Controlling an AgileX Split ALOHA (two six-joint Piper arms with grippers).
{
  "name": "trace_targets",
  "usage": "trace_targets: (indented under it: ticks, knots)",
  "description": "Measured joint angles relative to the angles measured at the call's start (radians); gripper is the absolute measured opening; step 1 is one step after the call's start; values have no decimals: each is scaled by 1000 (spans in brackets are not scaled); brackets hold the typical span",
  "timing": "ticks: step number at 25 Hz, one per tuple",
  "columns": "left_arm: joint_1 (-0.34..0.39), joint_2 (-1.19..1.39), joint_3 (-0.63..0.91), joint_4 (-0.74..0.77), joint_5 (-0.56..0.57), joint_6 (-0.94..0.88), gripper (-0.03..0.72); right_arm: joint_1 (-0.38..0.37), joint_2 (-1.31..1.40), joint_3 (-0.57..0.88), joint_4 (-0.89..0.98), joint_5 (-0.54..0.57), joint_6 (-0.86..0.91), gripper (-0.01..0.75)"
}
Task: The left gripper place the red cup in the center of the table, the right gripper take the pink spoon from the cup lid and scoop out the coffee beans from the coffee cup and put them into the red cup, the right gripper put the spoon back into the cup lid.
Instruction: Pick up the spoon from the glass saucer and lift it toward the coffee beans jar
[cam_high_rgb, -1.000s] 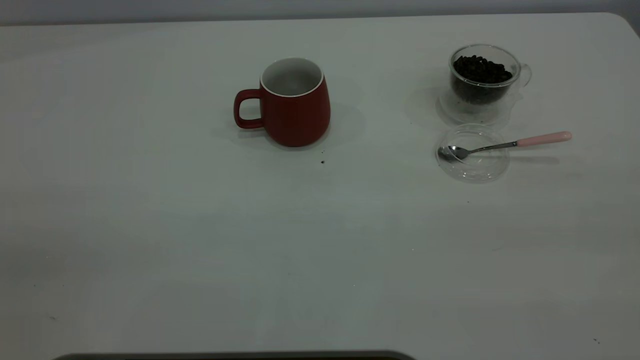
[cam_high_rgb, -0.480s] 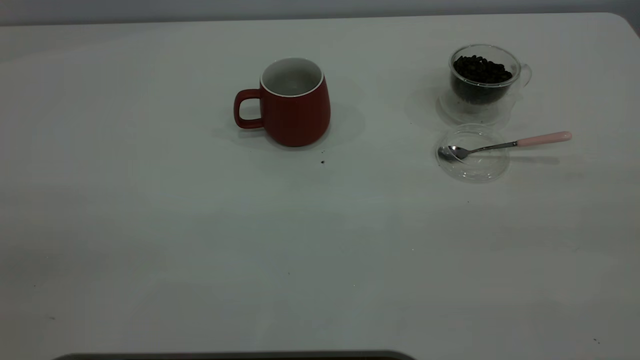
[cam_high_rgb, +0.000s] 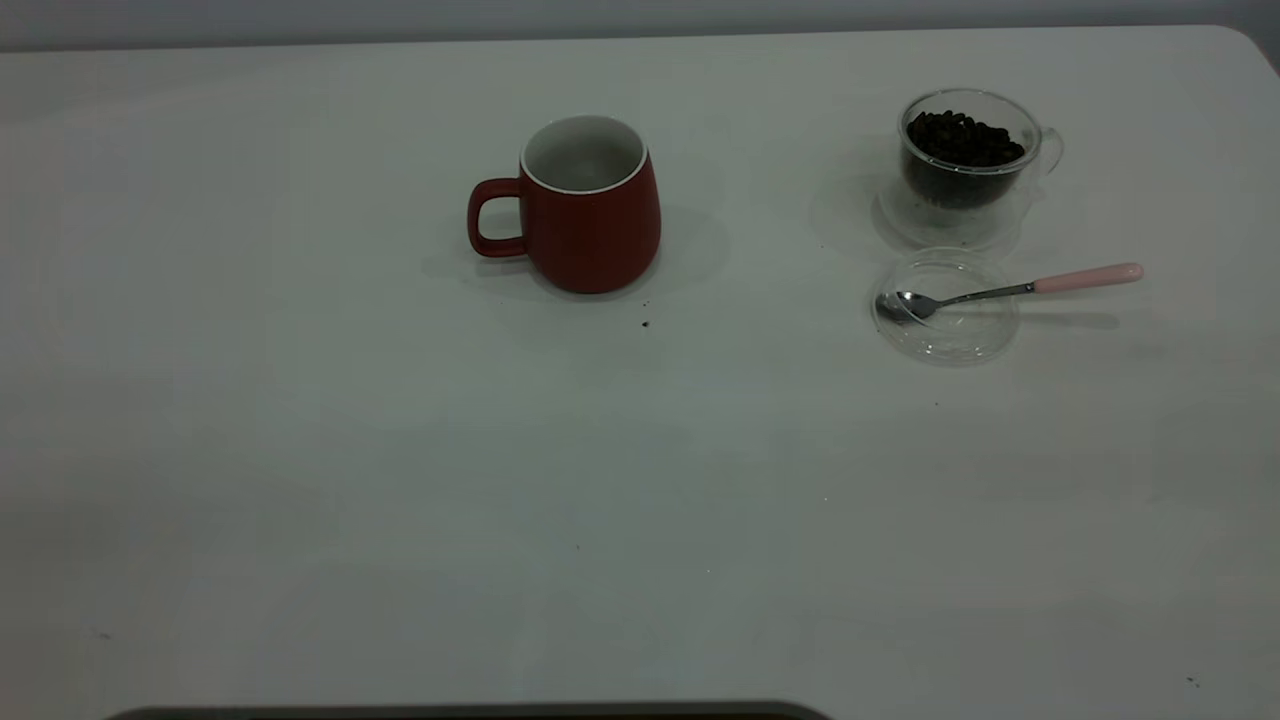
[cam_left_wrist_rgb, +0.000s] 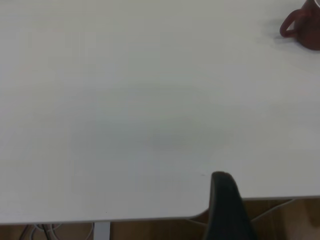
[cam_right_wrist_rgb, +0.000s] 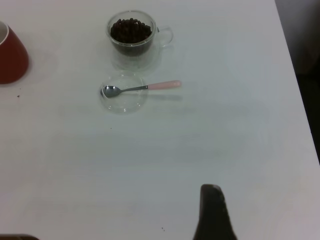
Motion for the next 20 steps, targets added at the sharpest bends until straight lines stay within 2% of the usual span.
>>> trace_targets:
  ticks: [14, 16, 20]
  knots:
    - [0, 0, 0, 1, 1, 1, 505, 0, 0, 0, 93, -26, 0, 560]
    - [0, 0, 0, 10, 1, 1, 505, 0, 0, -2, 149, -95, -2, 560]
    - [0, 0, 0, 22, 1, 1, 505, 0, 48, -2, 247, -360, -4, 560]
